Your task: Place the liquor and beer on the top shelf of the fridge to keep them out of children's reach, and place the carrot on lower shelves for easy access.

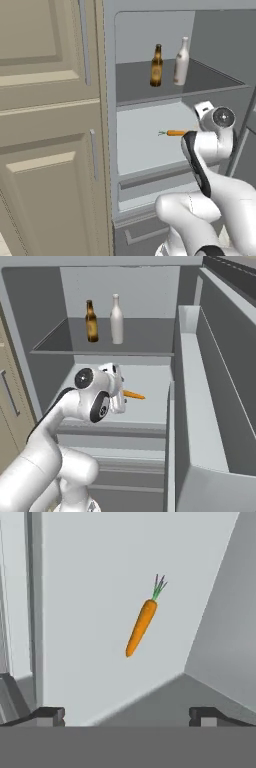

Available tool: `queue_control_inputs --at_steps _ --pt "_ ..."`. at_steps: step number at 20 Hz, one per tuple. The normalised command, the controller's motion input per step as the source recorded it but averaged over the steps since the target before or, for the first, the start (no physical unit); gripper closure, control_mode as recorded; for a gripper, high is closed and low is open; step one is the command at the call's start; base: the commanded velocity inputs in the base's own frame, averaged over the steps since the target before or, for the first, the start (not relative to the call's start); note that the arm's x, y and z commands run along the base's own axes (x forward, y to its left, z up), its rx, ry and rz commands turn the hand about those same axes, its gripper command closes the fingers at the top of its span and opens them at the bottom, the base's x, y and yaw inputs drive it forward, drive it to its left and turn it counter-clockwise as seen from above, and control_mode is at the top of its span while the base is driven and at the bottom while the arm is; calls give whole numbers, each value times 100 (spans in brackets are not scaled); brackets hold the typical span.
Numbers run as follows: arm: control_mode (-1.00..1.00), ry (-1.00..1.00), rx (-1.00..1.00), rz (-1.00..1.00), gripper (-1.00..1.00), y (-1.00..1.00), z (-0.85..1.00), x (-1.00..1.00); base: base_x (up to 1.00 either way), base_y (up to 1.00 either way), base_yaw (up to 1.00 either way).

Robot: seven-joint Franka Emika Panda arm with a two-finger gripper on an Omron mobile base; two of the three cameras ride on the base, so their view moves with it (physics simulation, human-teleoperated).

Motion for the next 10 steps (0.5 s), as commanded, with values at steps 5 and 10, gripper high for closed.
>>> queue_control_inputs --at_steps 5,10 --pt "-100 42 -23 2 -100 -11 33 -85 0 0 0" --pt "-100 23 -15 11 -100 8 8 -98 0 0 0"
